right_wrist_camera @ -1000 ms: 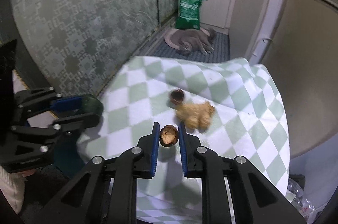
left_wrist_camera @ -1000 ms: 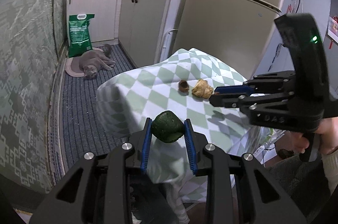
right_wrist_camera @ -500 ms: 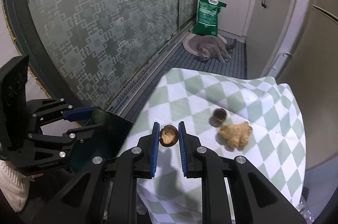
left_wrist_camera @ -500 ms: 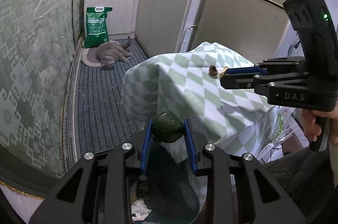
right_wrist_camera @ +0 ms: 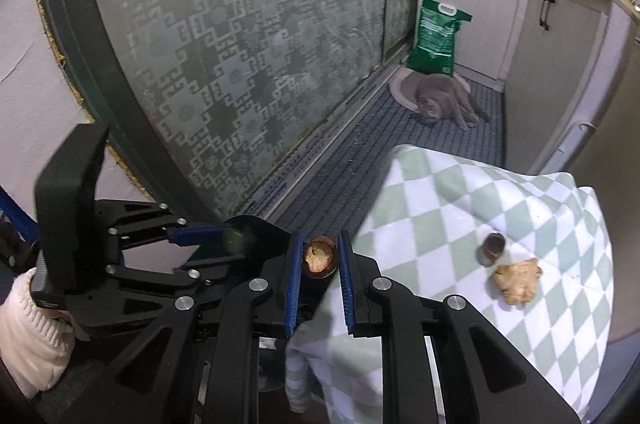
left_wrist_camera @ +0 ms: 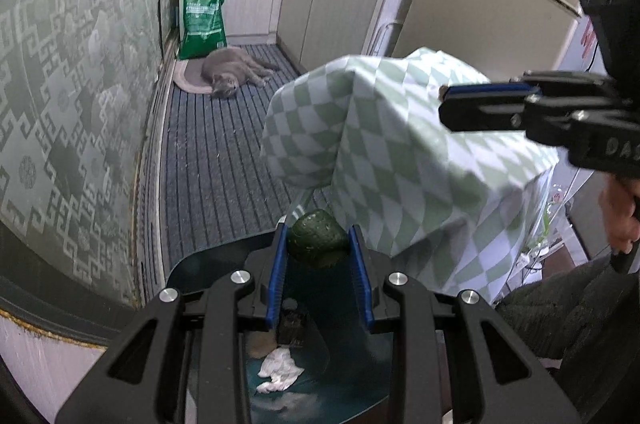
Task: Collect trash
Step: 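Carry the pepper into the green bin and open the left tool while the right tool carries the shell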
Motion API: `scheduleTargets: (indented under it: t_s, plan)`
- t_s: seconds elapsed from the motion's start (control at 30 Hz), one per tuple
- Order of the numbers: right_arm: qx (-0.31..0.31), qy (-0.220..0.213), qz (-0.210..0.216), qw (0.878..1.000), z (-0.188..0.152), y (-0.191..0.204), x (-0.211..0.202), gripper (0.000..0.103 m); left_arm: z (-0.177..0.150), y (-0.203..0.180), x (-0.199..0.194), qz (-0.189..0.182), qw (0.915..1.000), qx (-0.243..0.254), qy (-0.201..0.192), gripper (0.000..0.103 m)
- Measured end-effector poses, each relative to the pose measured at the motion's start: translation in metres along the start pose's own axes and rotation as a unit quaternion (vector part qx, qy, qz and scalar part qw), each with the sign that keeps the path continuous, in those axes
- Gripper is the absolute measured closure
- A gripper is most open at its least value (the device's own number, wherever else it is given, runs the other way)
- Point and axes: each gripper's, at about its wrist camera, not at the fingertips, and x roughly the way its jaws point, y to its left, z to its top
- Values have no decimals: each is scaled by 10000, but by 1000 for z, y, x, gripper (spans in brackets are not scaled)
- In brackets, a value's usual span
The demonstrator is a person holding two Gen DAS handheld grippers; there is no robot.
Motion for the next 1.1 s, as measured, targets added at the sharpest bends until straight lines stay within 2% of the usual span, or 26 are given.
scheduleTargets:
  t_s: [0.47,1.1]
  plan:
    - [-245,319,406,9984,7,34,24,85,-26,19,17,257,9975,-59,654,70]
    - [-488,790,426,9948,5,54,54,85,-37,32,19,399,9948,-113,925,70]
